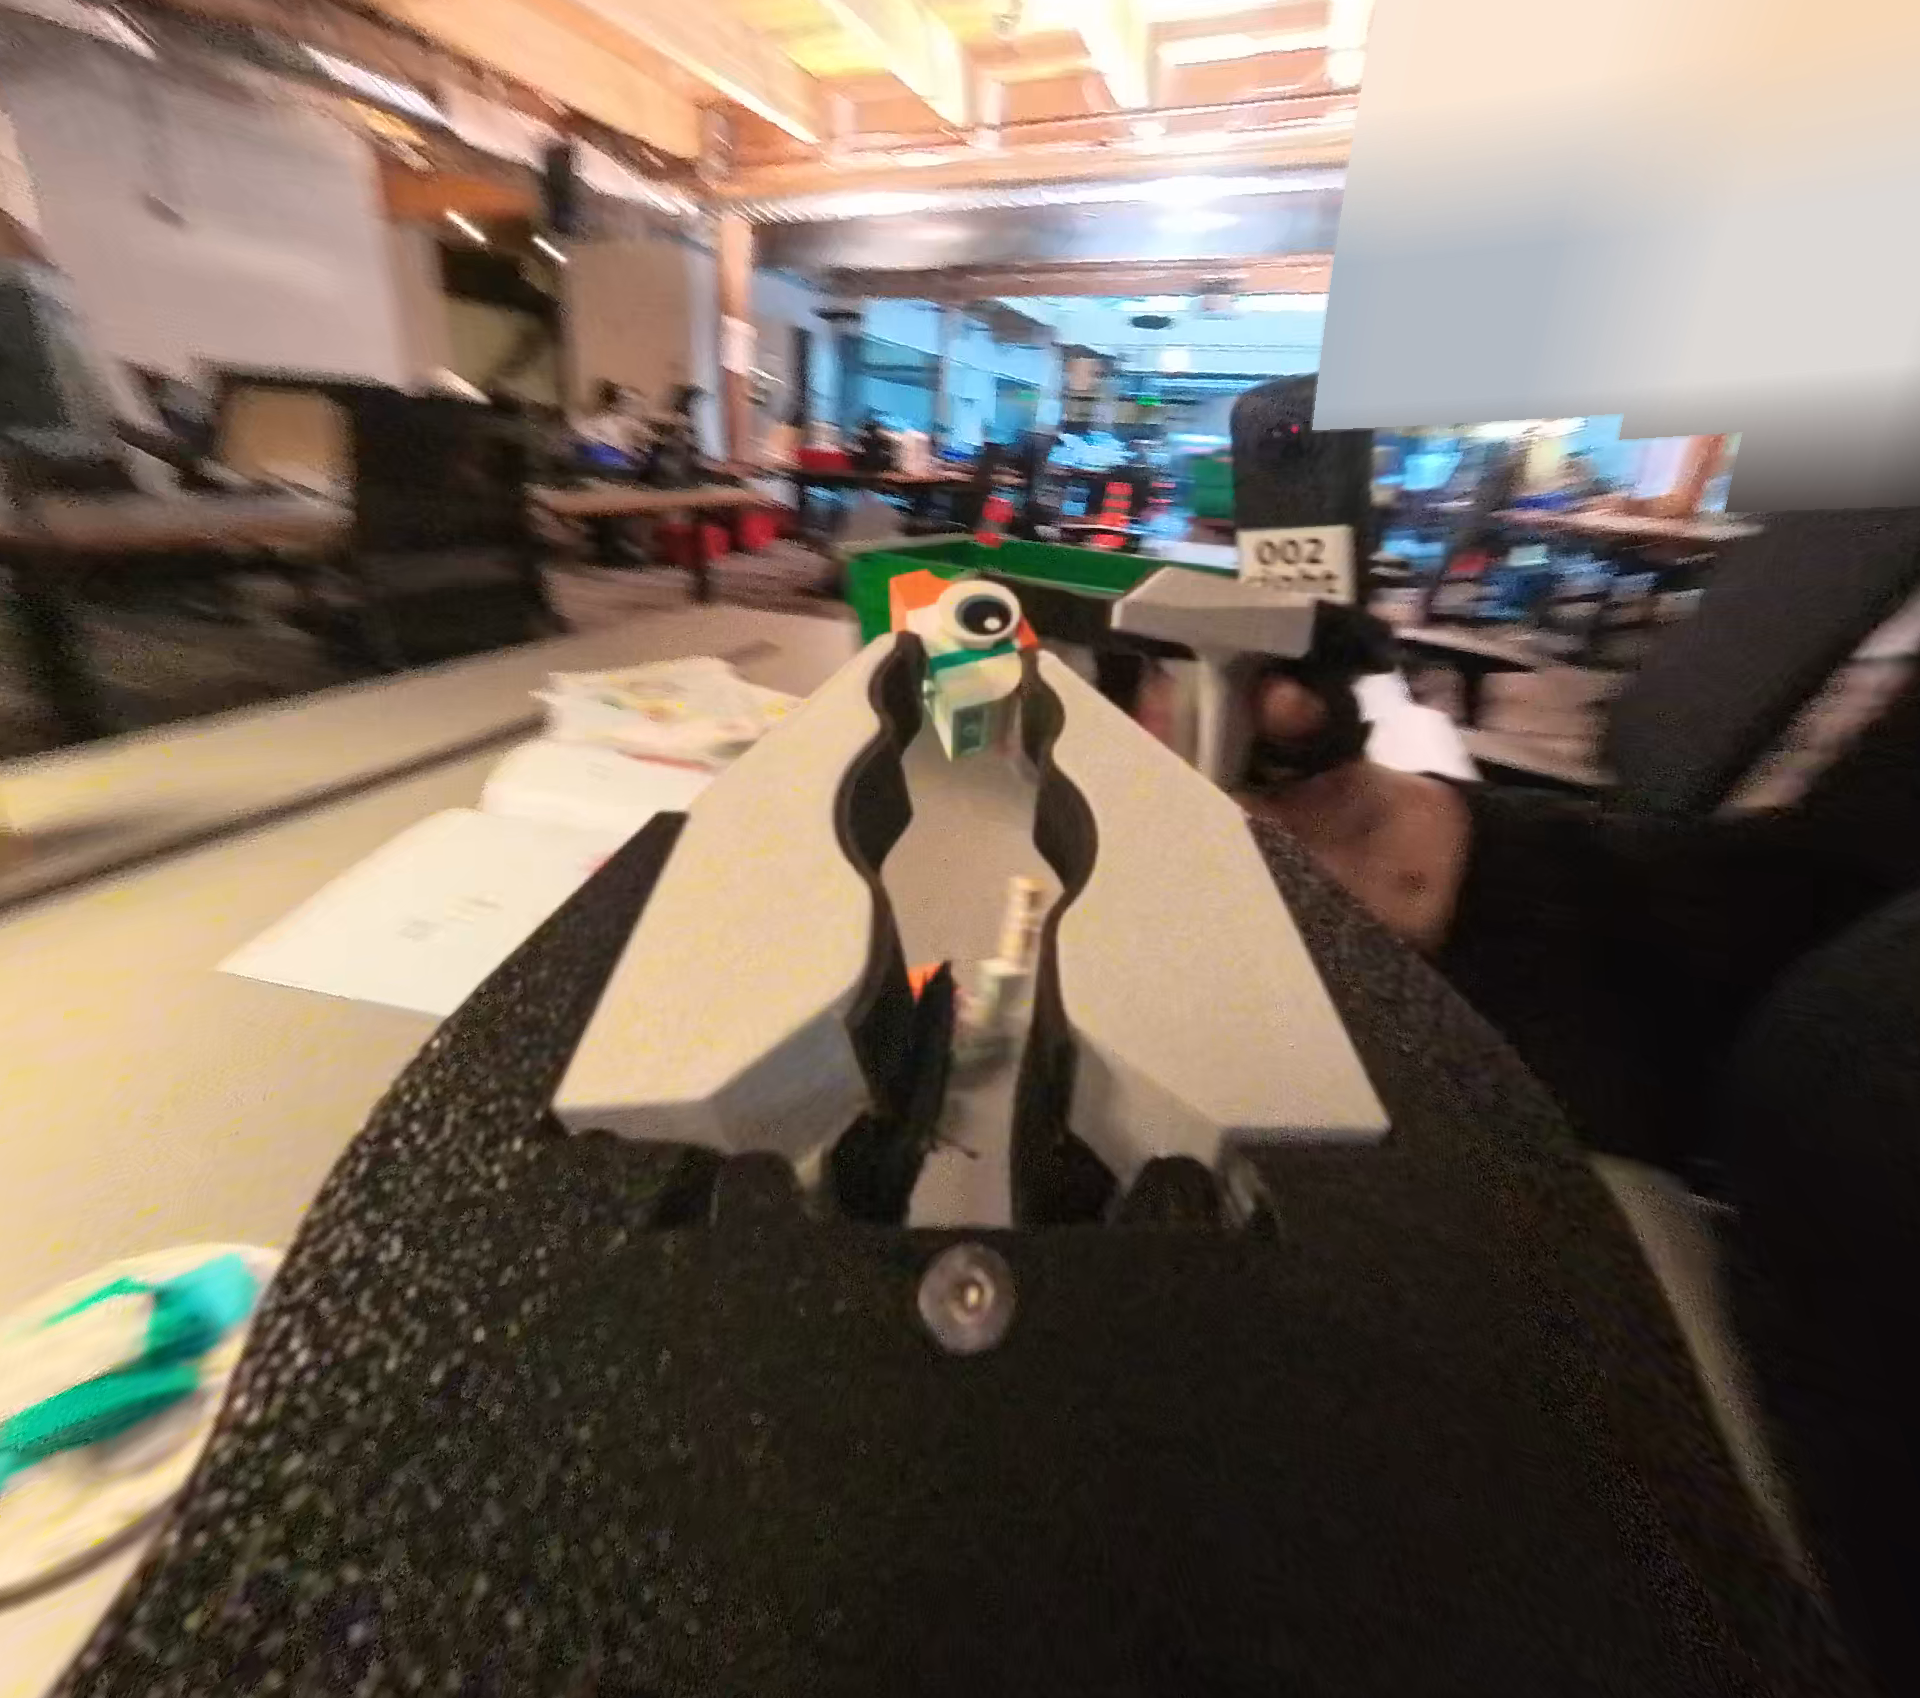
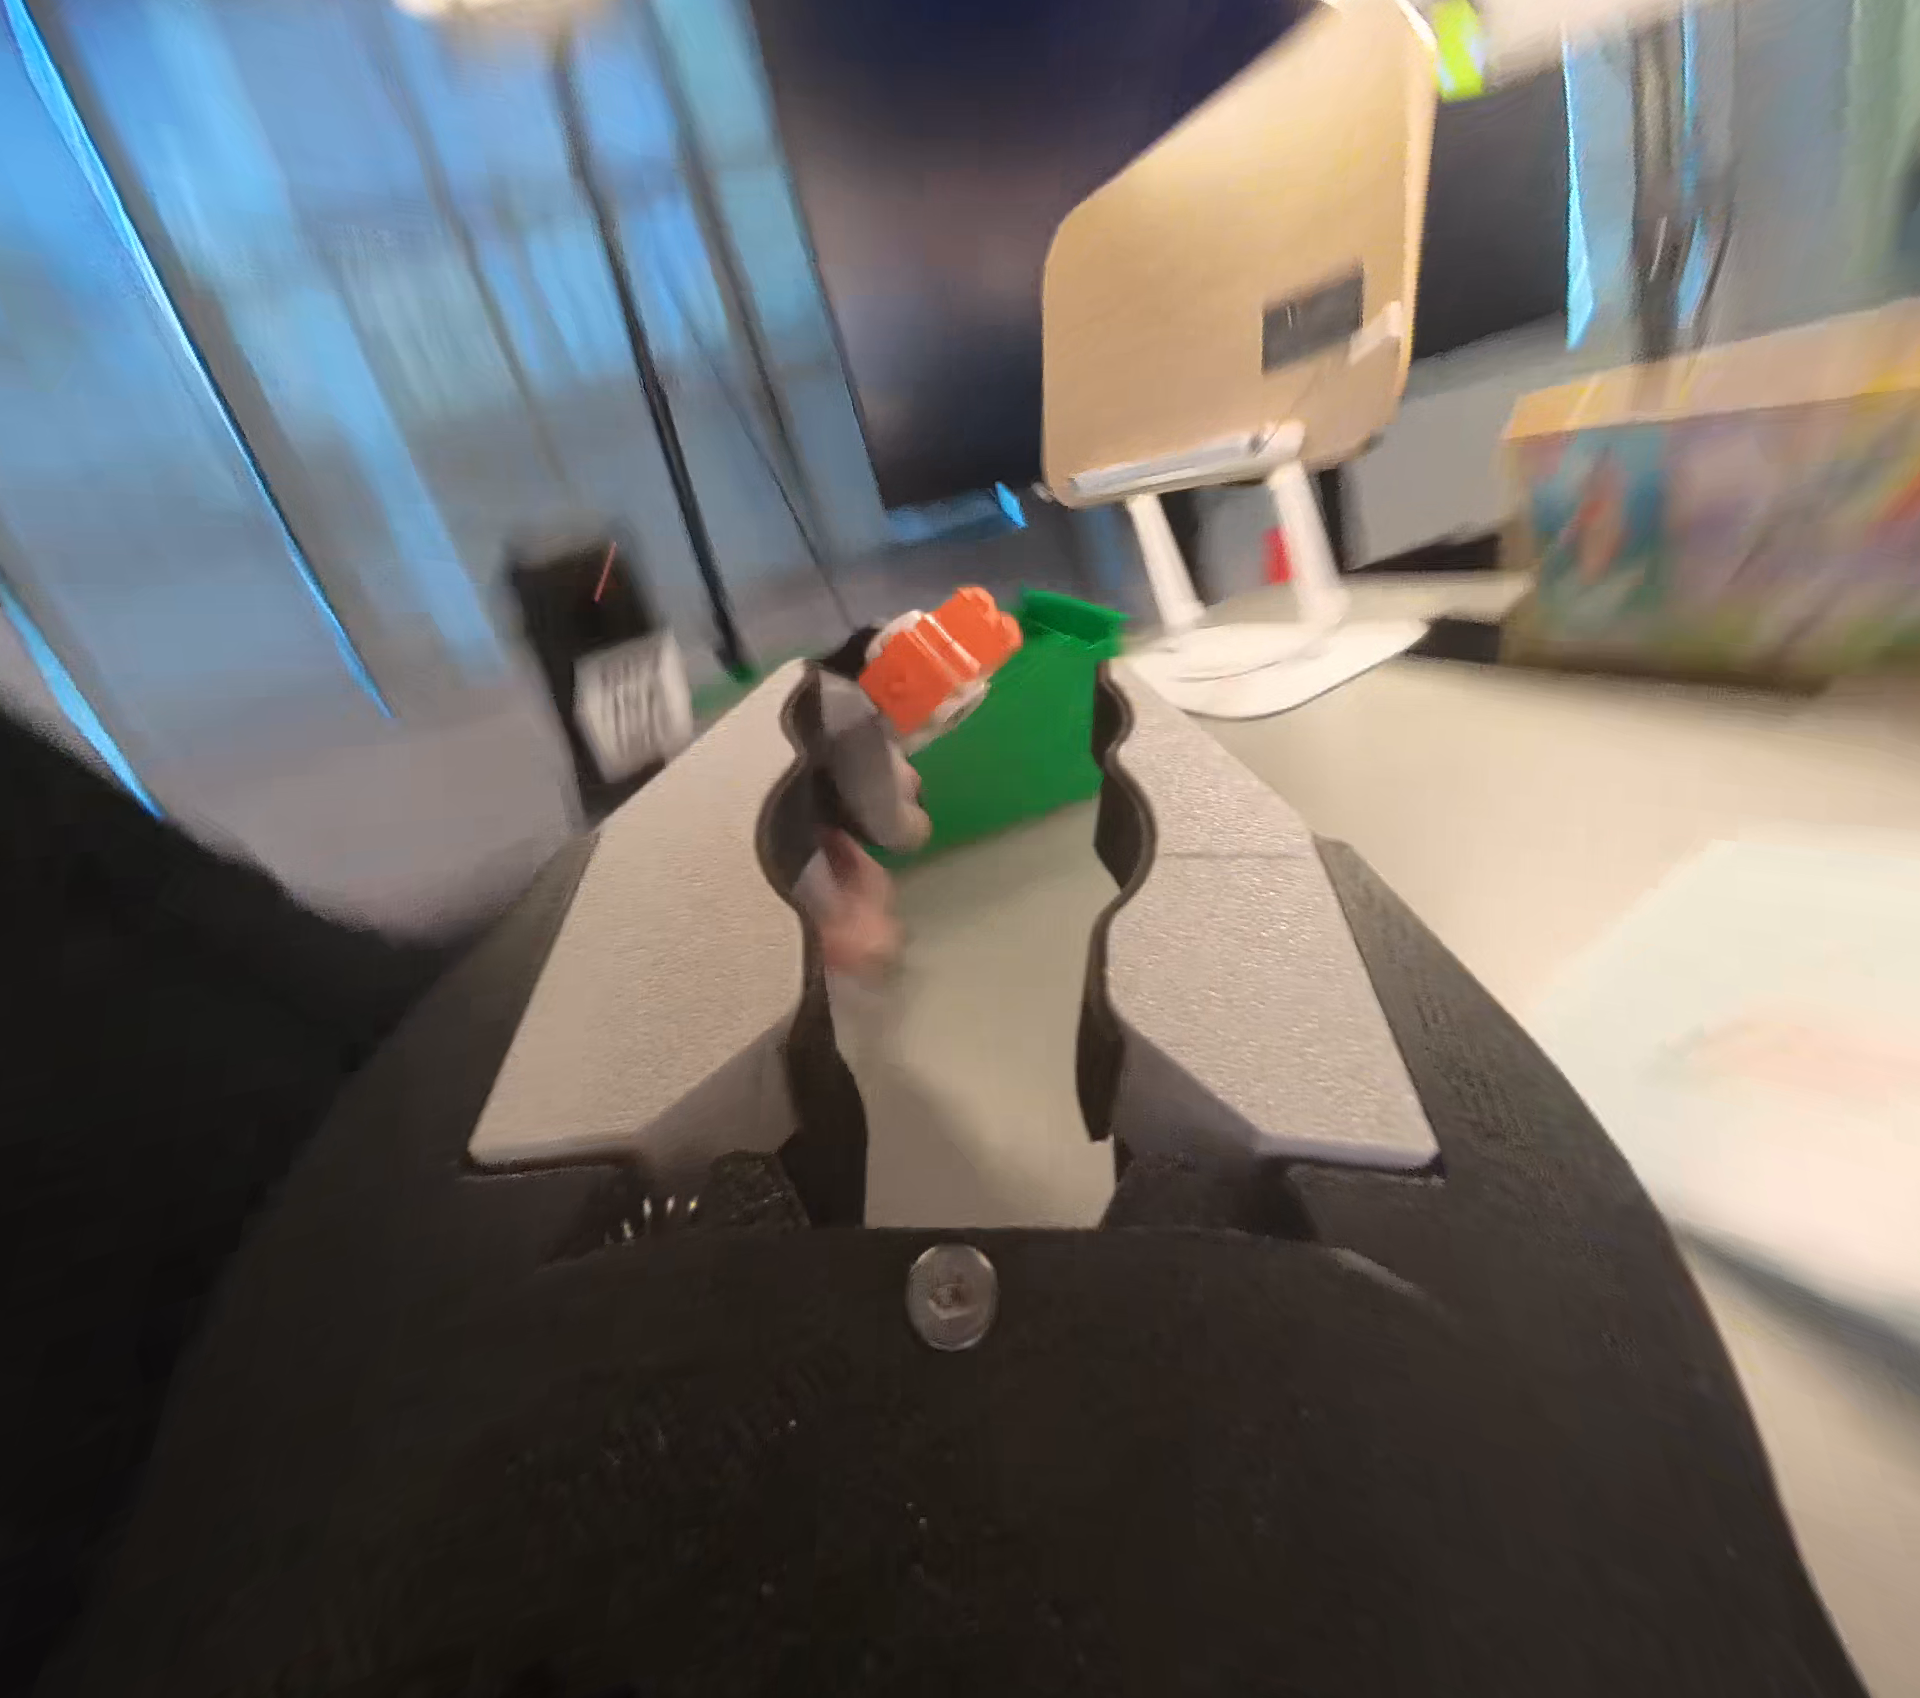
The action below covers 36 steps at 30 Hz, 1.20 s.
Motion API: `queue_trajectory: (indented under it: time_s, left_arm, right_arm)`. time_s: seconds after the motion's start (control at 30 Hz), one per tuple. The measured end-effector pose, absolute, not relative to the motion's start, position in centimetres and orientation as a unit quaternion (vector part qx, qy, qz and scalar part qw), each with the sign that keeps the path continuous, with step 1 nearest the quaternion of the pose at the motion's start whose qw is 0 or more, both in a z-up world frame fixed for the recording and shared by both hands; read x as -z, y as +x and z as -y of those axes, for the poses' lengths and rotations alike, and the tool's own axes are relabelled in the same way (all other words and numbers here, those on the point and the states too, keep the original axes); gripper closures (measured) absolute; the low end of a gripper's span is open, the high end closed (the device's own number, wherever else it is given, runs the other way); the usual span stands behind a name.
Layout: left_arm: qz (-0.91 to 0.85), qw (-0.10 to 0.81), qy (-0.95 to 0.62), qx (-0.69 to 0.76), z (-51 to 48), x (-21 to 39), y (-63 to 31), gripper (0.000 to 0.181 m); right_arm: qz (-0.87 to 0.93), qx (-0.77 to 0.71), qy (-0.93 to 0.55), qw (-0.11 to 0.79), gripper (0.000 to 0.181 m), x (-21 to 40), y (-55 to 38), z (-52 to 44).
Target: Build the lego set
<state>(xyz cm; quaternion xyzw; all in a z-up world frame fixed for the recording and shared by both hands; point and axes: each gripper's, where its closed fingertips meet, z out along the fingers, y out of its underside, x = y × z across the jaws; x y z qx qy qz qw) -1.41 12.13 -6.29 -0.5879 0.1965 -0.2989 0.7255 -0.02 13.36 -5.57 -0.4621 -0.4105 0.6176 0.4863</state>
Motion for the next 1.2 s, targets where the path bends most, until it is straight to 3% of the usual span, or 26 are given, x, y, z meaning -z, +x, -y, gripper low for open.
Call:
queue_trajectory:
  time_s: [0.13, 0.27, 0.63, 0.83, 0.93, 1.07, 1.13, 1.2]
  left_arm:
    - [-0.182, 0.579, -0.645, 0.465, -11.9, 8.5, -0.6, 0.165]
    - [-0.141, 0.414, -0.674, 0.595, -10.8, 11.2, 0.8, 0.165]
    - [-0.128, 0.292, -0.662, 0.679, -9.0, 12.7, 2.4, 0.165]
    - [-0.12, 0.283, -0.644, 0.701, -8.9, 12.2, 2.4, 0.165]
    - [-0.136, 0.332, -0.648, 0.671, -9.6, 11.9, 2.2, 0.161]
    - [-0.248, 0.514, -0.69, 0.445, -11.6, 12.3, 1.1, 0.122]
    - [-0.341, 0.594, -0.67, 0.286, -11.6, 12.3, 0.8, 0.126]
    - [-0.42, 0.626, -0.636, 0.166, -11.0, 12.8, 1.4, 0.143]
  right_arm:
    - [0.564, -0.468, -0.367, 0.573, 0.128, 6.8, 1.4, -12.5]
    - [0.669, -0.378, -0.306, 0.563, 0.128, 9.7, 1.3, -10.8]
    - [0.749, -0.342, -0.281, 0.493, 0.145, 12.9, 1.2, -9.3]
    - [0.747, -0.376, -0.292, 0.463, 0.159, 13.0, 1.5, -8.9]
    - [0.736, -0.371, -0.291, 0.485, 0.16, 12.6, 1.4, -9.4]
    - [0.724, -0.317, -0.293, 0.538, 0.159, 12.4, 1.0, -10.9]
    - [0.73, -0.287, -0.293, 0.547, 0.16, 12.9, 0.9, -11.4]
    - [0.738, -0.268, -0.297, 0.543, 0.159, 13.7, 0.8, -11.7]
